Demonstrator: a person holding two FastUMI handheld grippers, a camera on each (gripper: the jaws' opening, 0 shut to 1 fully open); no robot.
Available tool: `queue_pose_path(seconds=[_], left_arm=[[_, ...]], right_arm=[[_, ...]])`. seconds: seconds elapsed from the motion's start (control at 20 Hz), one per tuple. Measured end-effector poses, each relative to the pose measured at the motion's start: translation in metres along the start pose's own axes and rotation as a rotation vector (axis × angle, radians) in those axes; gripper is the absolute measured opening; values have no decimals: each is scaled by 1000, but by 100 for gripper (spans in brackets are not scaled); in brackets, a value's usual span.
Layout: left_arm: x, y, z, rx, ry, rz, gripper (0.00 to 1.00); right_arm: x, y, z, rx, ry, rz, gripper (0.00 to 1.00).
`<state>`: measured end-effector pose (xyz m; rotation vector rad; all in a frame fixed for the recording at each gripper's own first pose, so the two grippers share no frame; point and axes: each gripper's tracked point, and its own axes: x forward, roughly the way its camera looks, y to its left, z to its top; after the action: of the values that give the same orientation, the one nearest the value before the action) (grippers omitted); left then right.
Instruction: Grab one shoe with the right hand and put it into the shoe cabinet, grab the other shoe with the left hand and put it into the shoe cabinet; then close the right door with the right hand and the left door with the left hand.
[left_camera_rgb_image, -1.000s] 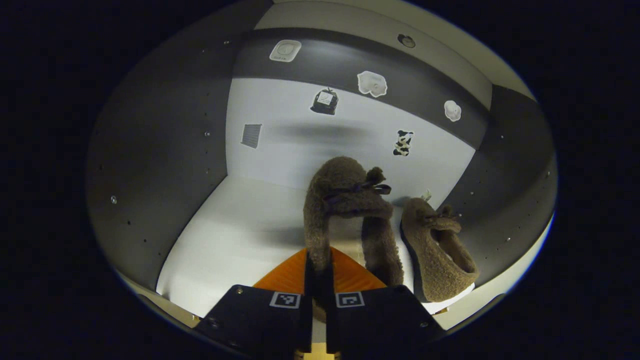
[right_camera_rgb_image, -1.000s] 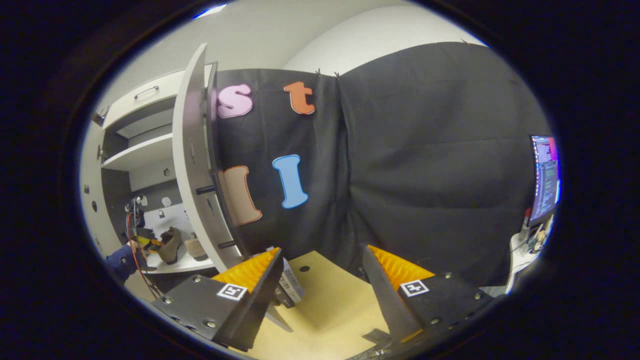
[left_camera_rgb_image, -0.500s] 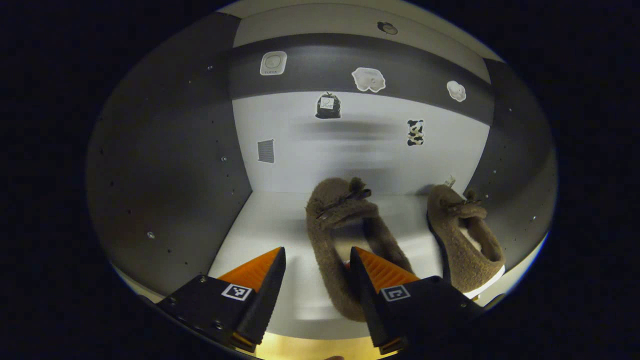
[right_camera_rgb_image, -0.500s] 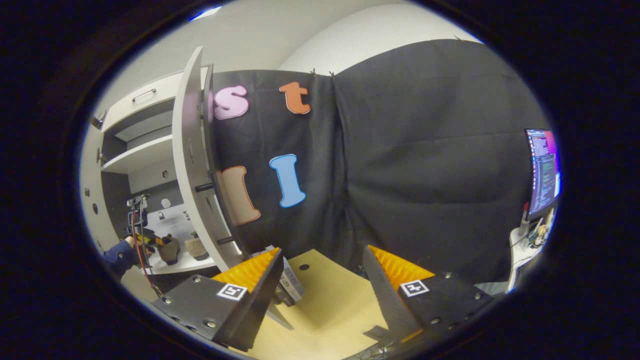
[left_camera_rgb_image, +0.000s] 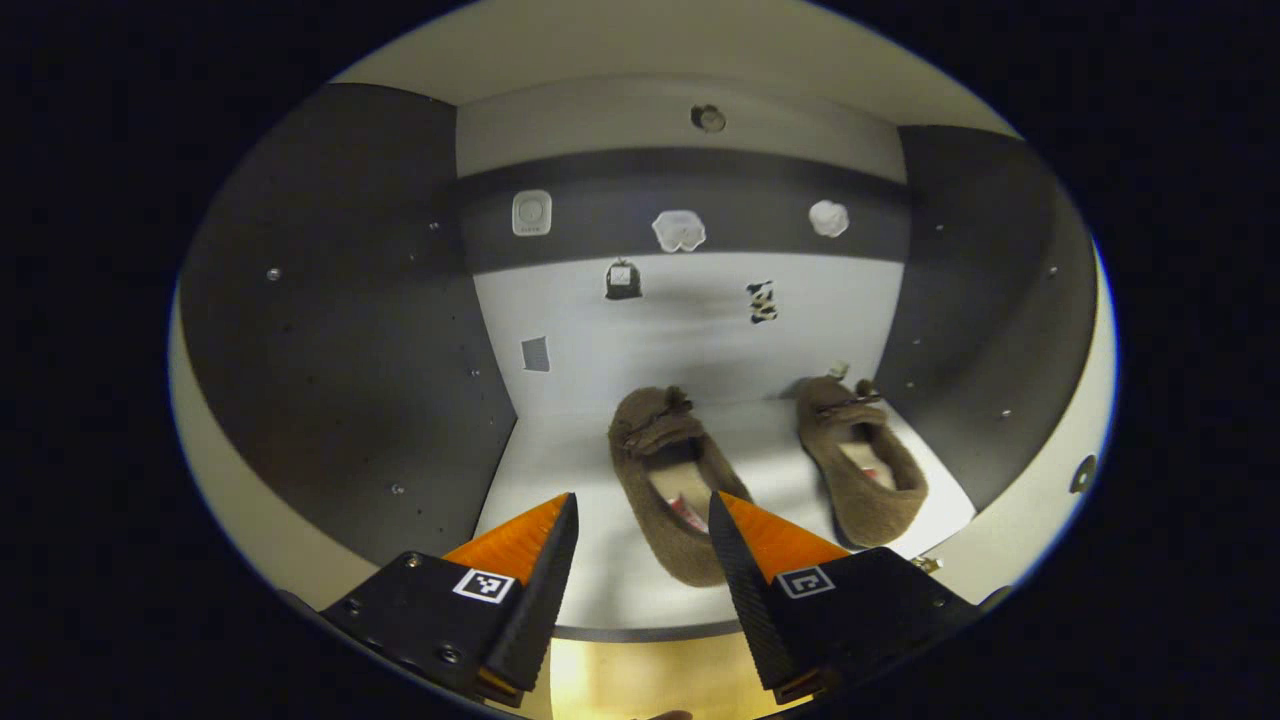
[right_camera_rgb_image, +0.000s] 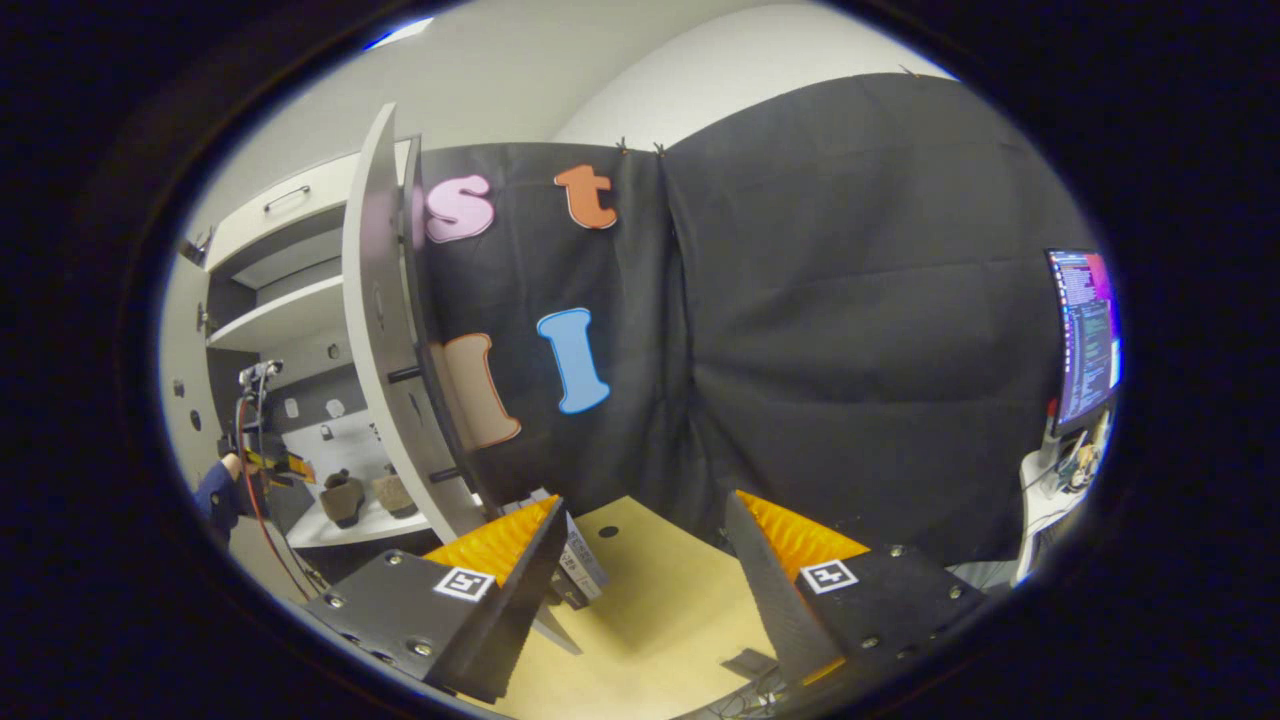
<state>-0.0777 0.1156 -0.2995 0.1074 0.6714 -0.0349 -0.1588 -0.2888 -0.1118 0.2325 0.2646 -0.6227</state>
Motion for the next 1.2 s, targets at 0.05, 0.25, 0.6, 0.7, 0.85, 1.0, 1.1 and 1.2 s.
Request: queue_pose_path(seconds=[0.05,0.25,0.6,0.7,0.85,1.0,1.1,1.2], left_arm=[[-15,-1,0,0,-15,-12,80],[-81,-4,13,3,-120,-49,80],[-198,9,25,-38,-322,-73,80],[-227,9,25,-47,-363,-88,80],[-259,13,19,-46,-400,-93,79],[-276,24,7,-57,-397,-71,80],[-281,33,-2,-65,-387,-51,80],[-283,40,-10,-73,-374,-35,80]], right_arm=[[1,3,0,-3,4,12,100],[12,21,4,-36,4,77,95],[41,51,25,-123,-29,148,92],[55,61,39,-142,-57,142,92],[69,78,53,-159,-88,154,96],[75,97,58,-160,-97,189,96],[79,106,58,-155,-96,216,96],[80,118,52,-153,-84,256,96]])
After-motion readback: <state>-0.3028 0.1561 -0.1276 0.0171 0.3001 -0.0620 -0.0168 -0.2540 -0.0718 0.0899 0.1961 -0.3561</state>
